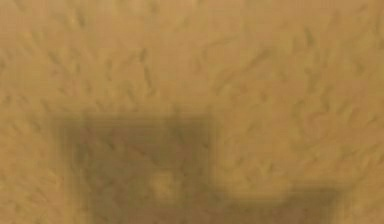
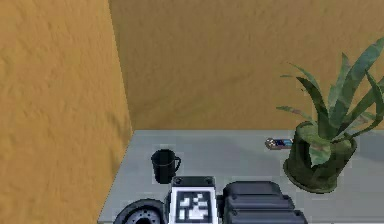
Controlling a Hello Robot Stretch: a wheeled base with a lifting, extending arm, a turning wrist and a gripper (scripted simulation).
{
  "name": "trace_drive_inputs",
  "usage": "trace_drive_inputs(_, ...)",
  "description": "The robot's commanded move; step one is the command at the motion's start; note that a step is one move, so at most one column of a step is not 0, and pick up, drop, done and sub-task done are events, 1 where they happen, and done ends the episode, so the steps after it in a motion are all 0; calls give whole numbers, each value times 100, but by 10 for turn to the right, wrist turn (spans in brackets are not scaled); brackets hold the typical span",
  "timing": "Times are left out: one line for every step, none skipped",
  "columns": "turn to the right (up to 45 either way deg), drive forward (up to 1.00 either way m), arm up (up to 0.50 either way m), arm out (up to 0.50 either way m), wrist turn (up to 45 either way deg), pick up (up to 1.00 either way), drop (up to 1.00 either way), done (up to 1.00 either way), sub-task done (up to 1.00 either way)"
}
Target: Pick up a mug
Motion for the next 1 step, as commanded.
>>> trace_drive_inputs(0,0,0,24,0,0,0,0,0)
